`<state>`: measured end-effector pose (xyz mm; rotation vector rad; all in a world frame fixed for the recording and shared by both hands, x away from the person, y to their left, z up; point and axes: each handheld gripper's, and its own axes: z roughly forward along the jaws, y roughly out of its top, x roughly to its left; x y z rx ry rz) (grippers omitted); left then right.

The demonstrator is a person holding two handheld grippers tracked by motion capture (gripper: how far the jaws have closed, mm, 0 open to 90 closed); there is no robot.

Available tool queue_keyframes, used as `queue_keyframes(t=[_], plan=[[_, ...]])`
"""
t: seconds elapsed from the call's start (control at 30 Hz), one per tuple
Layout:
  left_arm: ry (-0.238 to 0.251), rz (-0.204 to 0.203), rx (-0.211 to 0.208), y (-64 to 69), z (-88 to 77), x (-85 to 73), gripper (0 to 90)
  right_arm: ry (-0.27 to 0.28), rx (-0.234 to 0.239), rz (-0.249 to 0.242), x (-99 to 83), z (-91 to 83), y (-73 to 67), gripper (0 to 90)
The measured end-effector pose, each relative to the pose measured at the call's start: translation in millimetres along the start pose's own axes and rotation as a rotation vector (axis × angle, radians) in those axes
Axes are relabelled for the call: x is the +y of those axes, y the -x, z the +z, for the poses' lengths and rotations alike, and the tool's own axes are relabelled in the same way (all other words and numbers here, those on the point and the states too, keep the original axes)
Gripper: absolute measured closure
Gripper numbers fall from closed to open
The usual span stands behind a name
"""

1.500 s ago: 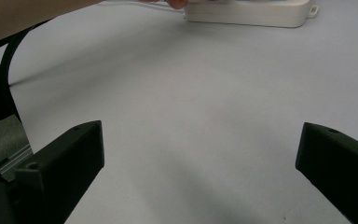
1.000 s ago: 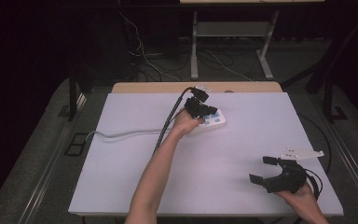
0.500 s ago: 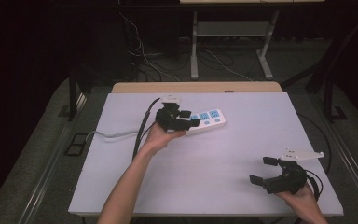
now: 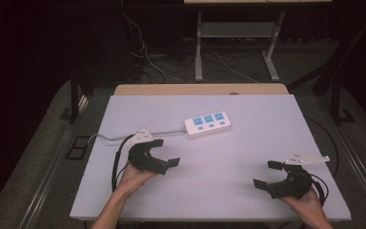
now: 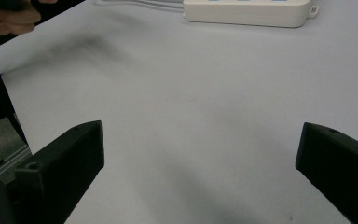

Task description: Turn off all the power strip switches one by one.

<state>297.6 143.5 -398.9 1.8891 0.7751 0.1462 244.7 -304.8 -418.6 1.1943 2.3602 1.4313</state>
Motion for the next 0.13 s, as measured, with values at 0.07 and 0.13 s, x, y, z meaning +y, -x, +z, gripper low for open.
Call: queue_keyframes(t=[0.07, 0.13], plan=[[-0.001, -0.01, 0.011, 2.5, -6.5, -9.2, 0.0, 0.002, -0.001, 0.001, -0.1, -0.3, -0.3, 0.9], [0.008, -0.021, 0.017, 3.4, -10.9, -15.9, 0.0, 0.003, 0.0, 0.003, -0.4, -0.4, -0.6, 0.9]])
